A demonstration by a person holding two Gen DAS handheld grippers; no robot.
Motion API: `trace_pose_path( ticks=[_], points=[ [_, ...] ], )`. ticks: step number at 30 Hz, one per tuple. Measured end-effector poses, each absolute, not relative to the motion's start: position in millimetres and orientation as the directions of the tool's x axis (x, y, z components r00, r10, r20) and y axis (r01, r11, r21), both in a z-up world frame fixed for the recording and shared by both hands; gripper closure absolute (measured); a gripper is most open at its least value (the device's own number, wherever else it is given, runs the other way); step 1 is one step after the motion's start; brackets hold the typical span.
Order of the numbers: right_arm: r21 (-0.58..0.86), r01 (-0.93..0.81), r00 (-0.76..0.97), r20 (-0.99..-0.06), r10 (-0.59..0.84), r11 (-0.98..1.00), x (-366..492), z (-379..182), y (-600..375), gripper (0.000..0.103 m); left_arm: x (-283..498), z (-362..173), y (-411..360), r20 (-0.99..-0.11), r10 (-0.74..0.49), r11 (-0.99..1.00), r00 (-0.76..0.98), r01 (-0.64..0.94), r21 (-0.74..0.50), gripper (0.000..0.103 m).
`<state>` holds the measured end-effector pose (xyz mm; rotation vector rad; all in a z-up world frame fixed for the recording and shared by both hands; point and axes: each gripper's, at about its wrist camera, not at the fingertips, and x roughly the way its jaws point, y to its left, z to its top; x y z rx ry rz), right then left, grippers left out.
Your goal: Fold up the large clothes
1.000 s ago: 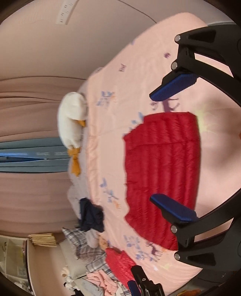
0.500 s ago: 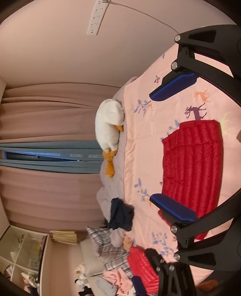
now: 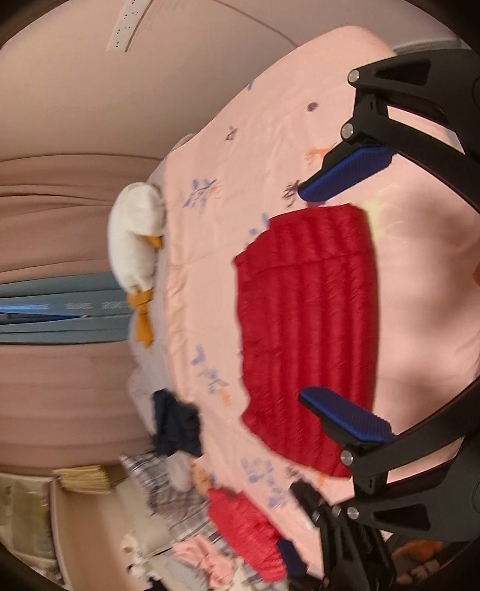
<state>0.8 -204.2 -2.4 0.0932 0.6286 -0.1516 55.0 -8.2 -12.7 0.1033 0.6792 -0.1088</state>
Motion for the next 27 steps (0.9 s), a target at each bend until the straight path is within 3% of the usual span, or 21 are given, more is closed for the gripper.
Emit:
trace_pose_path(
  ticks=[11, 27],
  points=[
    [0.008, 0.141, 0.744, -0.661, -0.1, 0.99, 10, -34, -192, 0.002, 63, -37, -3, -0.693, -0.032, 0.989, 0.72, 0.122, 0.081, 0.001],
    [0.038, 0.156, 0.729, -0.679, -0.089, 0.987, 10, -37, -200, 0.002, 66, -47, -1, -0.718, -0.004, 0.987, 0.696, 0.116, 0.107, 0.001]
  ],
)
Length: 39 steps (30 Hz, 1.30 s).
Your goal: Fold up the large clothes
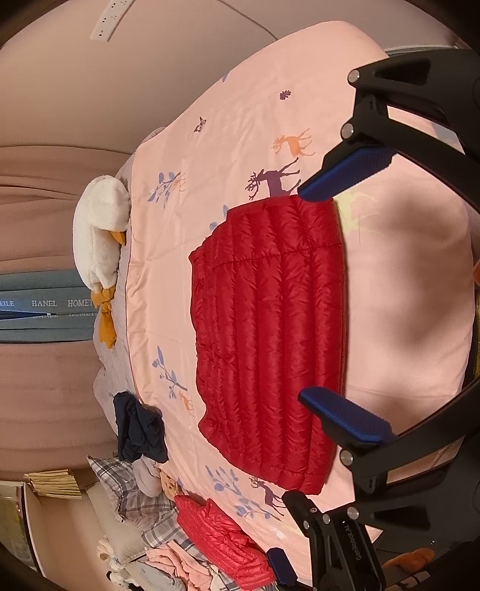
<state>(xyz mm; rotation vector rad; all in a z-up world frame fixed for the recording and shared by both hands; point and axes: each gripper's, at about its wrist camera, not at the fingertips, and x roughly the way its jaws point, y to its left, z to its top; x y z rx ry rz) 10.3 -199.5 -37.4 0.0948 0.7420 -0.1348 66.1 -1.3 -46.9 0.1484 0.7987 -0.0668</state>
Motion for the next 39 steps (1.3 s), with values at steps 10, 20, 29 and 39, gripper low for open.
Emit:
trace_pose_path(
  ticks=[10, 20, 29, 39],
  points=[
    [0.044, 0.152, 0.733, -0.675, -0.083, 0.987, 8.7, -35.0, -199.8, 0.002, 65.4, -47.1, -2.0, -0.719, -0.006, 0.987, 0.695, 0.118, 0.106, 0.001],
    [0.044, 0.153, 0.734, -0.674, -0.084, 0.987, 8.3, -34.8, -200.0, 0.002, 64.8, -46.6, -2.5, -0.719, -0.005, 0.987, 0.695, 0.119, 0.107, 0.001],
    [0.044, 0.152, 0.736, -0.672, -0.083, 0.987, 7.5, -34.4, -199.4, 0.002, 64.1, -46.6, -3.5, -0.719, -0.005, 0.987, 0.695, 0.12, 0.108, 0.001],
    [0.046, 0.15, 0.736, -0.673, -0.081, 0.988, 7.2, -33.7, -199.0, 0.002, 63.2, -46.4, -4.1, -0.719, -0.005, 0.986, 0.695, 0.121, 0.11, 0.001]
  ],
)
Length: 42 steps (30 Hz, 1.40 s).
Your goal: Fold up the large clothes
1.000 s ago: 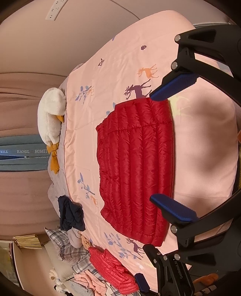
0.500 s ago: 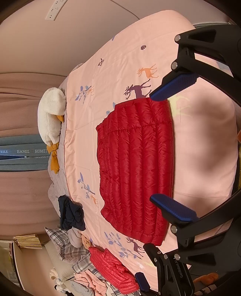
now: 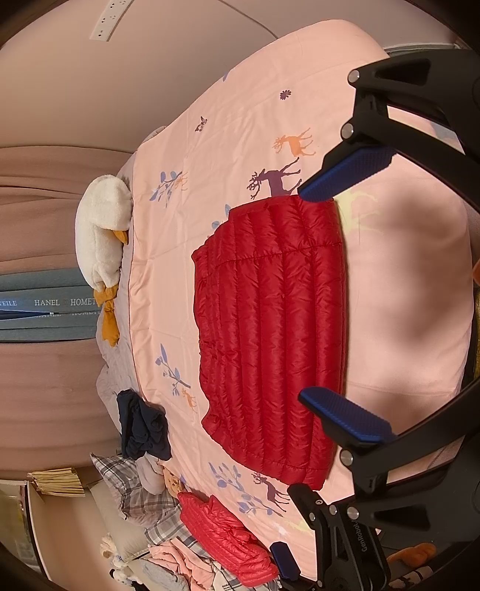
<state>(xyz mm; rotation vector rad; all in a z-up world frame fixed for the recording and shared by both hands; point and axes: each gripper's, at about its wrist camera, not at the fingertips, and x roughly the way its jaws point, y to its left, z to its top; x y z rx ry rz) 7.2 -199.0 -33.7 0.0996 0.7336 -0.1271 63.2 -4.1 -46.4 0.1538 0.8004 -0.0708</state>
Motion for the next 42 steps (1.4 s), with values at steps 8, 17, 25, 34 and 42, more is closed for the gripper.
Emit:
trace_pose_path(
  ticks=[8, 17, 25, 34, 42],
  points=[
    [0.045, 0.152, 0.737, -0.671, -0.083, 0.987, 7.0, -33.6, -198.9, 0.002, 62.3, -46.3, -6.6, -0.718, -0.006, 0.986, 0.696, 0.125, 0.113, 0.001],
    [0.045, 0.152, 0.737, -0.671, -0.083, 0.987, 6.7, -33.4, -199.0, 0.002, 62.0, -46.1, -7.9, -0.717, -0.005, 0.984, 0.697, 0.13, 0.12, 0.001],
    [0.045, 0.152, 0.736, -0.672, -0.083, 0.987, 6.8, -33.3, -199.1, 0.002, 62.3, -45.2, -7.8, -0.717, -0.007, 0.984, 0.697, 0.132, 0.119, 0.001],
    [0.046, 0.151, 0.736, -0.672, -0.082, 0.987, 6.8, -33.2, -198.9, 0.002, 62.7, -42.3, -9.4, -0.716, -0.009, 0.983, 0.698, 0.137, 0.121, 0.001],
    [0.045, 0.152, 0.736, -0.672, -0.082, 0.987, 6.8, -33.2, -198.9, 0.002, 66.0, -43.4, -4.0, -0.733, -0.021, 0.988, 0.68, 0.128, 0.091, 0.001]
  ],
)
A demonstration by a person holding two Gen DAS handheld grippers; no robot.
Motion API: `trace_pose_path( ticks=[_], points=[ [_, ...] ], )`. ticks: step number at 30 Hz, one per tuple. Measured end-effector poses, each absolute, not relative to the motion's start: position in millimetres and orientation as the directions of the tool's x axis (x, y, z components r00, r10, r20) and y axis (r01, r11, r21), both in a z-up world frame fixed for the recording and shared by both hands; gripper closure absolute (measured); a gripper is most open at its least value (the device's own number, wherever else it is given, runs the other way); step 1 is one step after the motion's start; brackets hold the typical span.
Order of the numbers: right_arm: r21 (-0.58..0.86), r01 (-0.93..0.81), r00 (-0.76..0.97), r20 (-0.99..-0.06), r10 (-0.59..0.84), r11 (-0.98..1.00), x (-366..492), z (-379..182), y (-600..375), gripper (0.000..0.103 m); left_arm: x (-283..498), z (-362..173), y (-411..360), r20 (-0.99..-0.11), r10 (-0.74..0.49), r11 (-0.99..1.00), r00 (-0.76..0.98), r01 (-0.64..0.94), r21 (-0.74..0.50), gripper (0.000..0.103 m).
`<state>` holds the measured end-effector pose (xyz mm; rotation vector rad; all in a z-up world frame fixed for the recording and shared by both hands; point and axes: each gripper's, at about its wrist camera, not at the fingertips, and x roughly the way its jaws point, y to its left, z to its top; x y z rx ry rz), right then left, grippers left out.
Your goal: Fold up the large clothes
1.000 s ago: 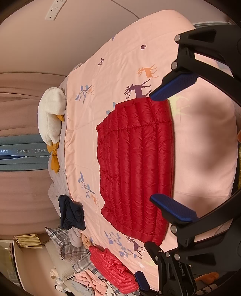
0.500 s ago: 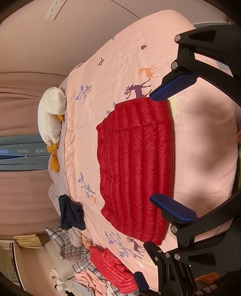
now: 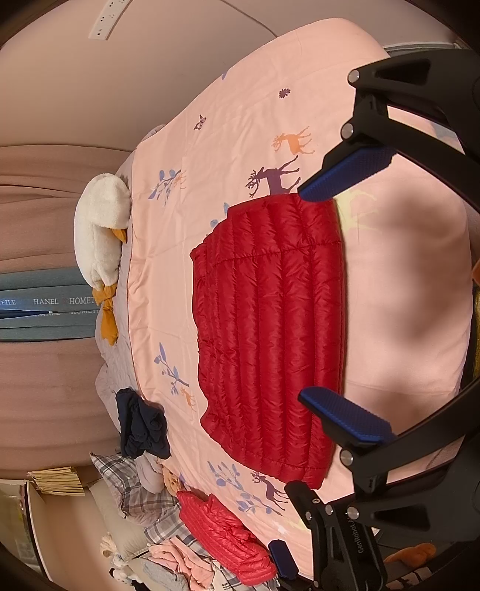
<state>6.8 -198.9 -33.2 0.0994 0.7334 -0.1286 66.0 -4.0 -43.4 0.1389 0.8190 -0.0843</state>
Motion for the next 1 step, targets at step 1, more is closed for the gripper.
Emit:
trace_pose_path(
  ticks=[1],
  points=[
    [0.046, 0.153, 0.736, -0.672, -0.083, 0.987, 6.8, -33.4, -199.1, 0.002, 66.3, -43.7, -3.8, -0.735, -0.025, 0.988, 0.678, 0.13, 0.087, 0.001]
  ],
)
